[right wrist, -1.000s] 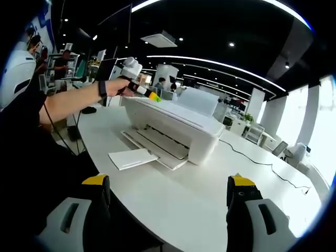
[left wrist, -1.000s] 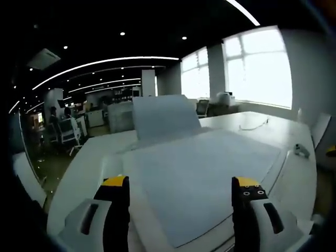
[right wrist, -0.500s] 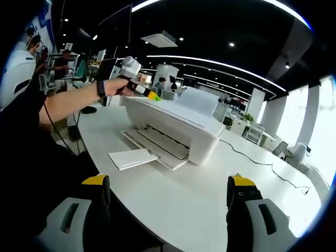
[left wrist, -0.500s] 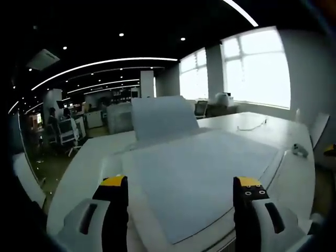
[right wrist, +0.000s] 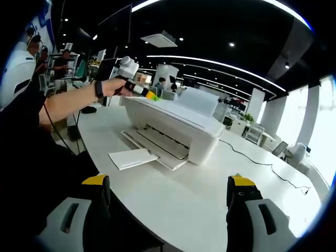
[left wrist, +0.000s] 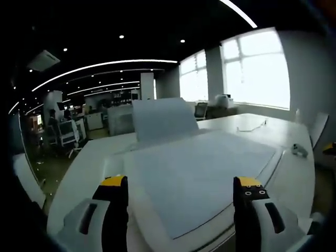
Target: Remove the paper from the printer output slot and place it on top of the printer
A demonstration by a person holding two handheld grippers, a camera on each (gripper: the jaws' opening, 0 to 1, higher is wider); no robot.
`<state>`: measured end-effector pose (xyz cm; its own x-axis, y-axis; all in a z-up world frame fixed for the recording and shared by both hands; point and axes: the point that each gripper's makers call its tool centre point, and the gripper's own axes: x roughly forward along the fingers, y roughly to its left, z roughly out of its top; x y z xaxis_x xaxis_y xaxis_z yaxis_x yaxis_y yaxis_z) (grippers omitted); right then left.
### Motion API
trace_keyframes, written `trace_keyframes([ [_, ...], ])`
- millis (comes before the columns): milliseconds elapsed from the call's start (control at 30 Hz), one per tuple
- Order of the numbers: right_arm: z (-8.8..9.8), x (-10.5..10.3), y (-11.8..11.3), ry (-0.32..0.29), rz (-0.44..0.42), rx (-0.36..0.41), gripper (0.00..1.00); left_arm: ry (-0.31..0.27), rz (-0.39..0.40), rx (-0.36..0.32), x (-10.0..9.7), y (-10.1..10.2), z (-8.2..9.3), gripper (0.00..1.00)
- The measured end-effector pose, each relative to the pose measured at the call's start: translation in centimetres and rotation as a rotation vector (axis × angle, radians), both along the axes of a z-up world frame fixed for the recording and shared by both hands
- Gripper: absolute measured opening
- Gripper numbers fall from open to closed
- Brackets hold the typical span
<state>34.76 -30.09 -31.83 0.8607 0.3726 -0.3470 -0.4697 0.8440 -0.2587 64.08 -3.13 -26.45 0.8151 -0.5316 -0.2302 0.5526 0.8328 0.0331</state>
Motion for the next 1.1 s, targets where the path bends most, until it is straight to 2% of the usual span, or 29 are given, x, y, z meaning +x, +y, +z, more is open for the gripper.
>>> trace_keyframes([
  [1100, 0.3, 0.2, 0.2, -0.003, 0.001, -0.005, 0.87, -0.014, -0.029, 0.009, -2.9, 0.9, -0.5, 0.84],
])
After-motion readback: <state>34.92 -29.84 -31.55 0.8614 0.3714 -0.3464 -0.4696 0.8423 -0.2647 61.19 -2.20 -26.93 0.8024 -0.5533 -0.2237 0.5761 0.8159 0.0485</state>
